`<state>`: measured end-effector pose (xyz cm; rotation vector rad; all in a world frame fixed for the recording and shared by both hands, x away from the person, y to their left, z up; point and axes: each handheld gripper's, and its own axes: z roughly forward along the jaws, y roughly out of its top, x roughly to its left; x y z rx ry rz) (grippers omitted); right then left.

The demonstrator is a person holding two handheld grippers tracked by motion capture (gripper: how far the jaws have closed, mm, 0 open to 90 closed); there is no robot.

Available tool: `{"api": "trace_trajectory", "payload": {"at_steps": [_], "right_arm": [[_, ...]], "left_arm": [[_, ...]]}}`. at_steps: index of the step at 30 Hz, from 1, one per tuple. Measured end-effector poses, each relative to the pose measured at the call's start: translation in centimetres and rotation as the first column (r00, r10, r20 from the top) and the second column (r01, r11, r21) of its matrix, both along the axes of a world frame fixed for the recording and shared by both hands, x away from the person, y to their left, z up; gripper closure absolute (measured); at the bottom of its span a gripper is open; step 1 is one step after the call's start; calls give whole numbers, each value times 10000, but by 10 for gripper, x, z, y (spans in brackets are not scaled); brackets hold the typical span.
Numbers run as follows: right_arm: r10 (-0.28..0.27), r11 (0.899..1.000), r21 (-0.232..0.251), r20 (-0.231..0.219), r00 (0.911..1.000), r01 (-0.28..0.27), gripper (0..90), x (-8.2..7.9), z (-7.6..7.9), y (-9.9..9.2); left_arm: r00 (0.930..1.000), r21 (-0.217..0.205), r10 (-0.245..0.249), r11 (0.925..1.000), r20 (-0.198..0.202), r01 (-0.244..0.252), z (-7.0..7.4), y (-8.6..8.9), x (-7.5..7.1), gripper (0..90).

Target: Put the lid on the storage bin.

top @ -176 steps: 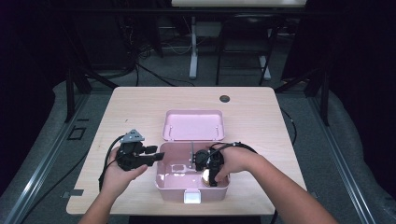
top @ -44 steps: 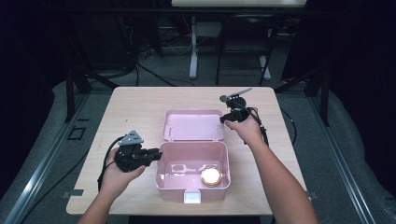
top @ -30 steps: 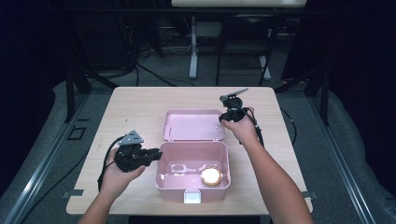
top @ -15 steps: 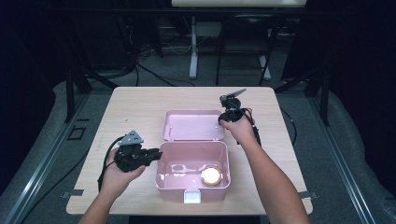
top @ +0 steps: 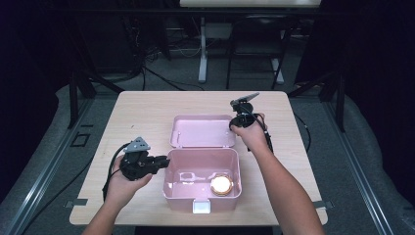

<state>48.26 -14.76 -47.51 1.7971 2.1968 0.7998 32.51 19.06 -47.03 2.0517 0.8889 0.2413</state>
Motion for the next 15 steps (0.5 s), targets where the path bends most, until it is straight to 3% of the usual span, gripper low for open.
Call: {"api": "trace_trajectory", "payload": {"at_steps": [8, 15], "right_arm": [[-117, 9996, 250, 35, 9999, 116, 813, -1, 3, -2], [-186, 9997, 149, 314, 9993, 182, 824, -5, 8, 0]], "left_arm": [[10000, -85, 78, 9999, -30, -78, 0, 0, 0, 767], [10000, -115, 92, 9999, -26, -92, 0, 0, 0, 771]]}}
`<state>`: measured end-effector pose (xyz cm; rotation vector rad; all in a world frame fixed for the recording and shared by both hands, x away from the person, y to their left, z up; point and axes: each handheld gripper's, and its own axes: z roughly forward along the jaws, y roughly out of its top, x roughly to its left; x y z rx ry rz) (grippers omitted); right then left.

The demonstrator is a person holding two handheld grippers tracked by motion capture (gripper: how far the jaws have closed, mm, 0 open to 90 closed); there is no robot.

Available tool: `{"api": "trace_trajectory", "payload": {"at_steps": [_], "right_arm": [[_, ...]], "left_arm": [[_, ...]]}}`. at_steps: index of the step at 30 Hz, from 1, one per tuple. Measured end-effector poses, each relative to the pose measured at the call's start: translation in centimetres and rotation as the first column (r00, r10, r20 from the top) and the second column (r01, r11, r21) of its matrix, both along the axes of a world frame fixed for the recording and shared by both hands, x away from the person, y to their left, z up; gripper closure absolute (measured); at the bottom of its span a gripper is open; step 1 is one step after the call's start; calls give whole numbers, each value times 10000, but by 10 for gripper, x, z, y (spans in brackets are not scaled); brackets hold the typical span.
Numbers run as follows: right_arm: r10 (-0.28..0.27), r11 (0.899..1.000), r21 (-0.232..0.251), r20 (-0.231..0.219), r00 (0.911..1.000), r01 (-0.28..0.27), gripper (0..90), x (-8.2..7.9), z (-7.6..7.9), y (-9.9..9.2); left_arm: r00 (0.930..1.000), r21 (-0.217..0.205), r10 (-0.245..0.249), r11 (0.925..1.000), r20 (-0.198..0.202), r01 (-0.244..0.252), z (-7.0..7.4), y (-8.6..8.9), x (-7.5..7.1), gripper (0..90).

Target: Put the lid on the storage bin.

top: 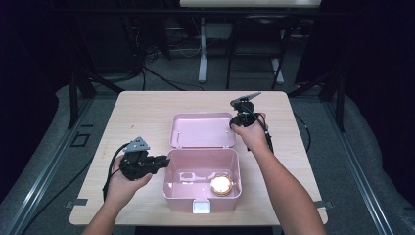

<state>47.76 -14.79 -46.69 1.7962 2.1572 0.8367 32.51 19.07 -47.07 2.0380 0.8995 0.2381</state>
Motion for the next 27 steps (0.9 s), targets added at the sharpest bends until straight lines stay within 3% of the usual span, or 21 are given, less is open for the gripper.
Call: {"api": "trace_trajectory", "payload": {"at_steps": [27], "right_arm": [[-161, 9995, 284, 748, 9971, 140, 845, -12, 18, -2]], "left_arm": [[10000, 45, 24, 10000, 39, -24, 1, -1, 0, 778]]}}
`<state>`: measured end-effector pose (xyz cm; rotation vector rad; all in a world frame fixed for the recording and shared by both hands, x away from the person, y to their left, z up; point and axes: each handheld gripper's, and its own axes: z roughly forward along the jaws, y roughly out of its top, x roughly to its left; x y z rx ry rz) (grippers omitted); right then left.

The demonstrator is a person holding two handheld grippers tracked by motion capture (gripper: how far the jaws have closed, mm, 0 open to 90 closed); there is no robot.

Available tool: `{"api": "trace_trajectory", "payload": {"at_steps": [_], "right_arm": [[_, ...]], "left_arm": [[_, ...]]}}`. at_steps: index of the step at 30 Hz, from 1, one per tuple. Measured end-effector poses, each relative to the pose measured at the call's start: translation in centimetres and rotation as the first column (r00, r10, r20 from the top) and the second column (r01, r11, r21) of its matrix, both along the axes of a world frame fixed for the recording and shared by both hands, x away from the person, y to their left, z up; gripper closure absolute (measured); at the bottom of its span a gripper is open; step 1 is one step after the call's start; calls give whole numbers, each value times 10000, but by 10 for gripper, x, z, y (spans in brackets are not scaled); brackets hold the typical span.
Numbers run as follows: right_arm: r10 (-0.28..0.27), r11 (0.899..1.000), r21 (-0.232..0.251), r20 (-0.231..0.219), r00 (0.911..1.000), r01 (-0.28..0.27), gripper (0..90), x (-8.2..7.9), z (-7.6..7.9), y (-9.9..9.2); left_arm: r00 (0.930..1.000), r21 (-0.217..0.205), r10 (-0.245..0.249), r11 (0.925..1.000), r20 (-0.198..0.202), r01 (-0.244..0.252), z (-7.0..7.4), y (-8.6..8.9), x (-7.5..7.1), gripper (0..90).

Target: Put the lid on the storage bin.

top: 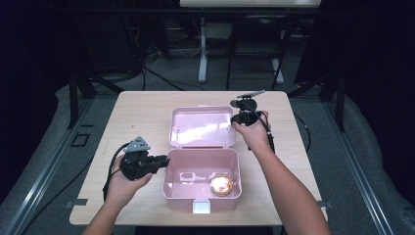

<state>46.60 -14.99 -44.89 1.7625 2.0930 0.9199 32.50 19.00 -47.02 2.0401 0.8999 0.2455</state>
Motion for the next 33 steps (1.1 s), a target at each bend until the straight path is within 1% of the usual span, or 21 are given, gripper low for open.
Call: {"api": "trace_trajectory", "payload": {"at_steps": [5, 18, 22, 25, 30, 33], "right_arm": [[-18, 10000, -11, 128, 9999, 18, 849, -2, 3, 0], [-30, 10000, -16, 433, 9991, 31, 856, -8, 12, 0], [1, 10000, -75, 620, 9981, 4, 857, -11, 13, 0], [-16, 10000, -30, 704, 9975, 18, 857, -14, 15, -1], [27, 10000, -51, 958, 9954, -22, 858, -20, 20, -2], [63, 9999, -87, 1188, 9929, -53, 860, -23, 23, -2]], "left_arm": [[10000, -2, 14, 10000, 56, -14, 0, 0, 0, 782], [10000, 21, 14, 10000, 33, -14, 0, 0, 0, 785], [10000, 8, 11, 10000, 35, -11, 0, 0, 0, 785], [10000, -19, 44, 10000, 23, -44, 0, -1, 0, 786], [10000, -14, 58, 10000, 26, -58, 0, -1, 0, 787], [10000, -26, 57, 10000, 30, -56, 0, -1, 0, 786]]}}
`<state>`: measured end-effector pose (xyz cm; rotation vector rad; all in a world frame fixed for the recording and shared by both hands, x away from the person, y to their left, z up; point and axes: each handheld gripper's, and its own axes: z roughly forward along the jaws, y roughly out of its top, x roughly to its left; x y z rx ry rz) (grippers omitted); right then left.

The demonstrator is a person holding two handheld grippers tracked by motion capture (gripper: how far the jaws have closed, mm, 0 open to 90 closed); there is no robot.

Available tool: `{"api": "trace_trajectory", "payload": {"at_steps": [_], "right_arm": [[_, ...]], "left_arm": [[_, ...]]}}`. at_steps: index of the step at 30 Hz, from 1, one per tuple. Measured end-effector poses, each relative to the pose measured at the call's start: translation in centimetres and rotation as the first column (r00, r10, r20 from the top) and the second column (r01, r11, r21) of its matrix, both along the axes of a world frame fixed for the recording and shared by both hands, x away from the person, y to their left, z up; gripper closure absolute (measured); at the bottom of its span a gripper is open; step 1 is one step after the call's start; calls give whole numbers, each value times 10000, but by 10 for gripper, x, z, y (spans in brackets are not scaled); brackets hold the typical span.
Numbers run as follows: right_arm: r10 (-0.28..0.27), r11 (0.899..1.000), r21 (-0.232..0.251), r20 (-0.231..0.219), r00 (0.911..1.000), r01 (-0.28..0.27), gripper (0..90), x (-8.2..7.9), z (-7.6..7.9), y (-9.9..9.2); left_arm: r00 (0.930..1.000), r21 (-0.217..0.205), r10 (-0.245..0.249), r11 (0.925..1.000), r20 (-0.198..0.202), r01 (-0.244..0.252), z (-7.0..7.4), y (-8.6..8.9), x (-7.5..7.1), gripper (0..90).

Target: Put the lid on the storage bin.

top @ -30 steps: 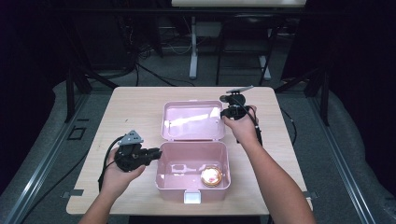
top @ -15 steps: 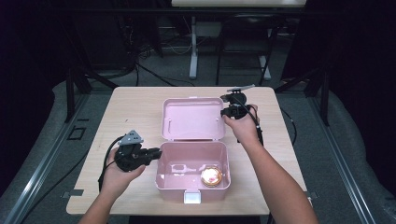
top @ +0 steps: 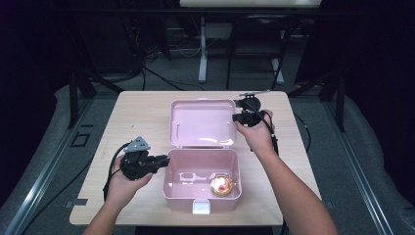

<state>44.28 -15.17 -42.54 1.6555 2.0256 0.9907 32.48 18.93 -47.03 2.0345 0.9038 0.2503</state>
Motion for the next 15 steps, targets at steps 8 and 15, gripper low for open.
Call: {"api": "trace_trajectory", "payload": {"at_steps": [8, 15], "right_arm": [[97, 9999, 123, 332, 9994, -101, 865, -10, 9, -2], [256, 9996, 115, 573, 9980, -263, 866, -18, 15, -4]], "left_arm": [[10000, -20, 10, 10000, 38, -10, 0, 0, 0, 787], [10000, -36, 25, 10000, -17, -25, 0, 0, 0, 787]]}}
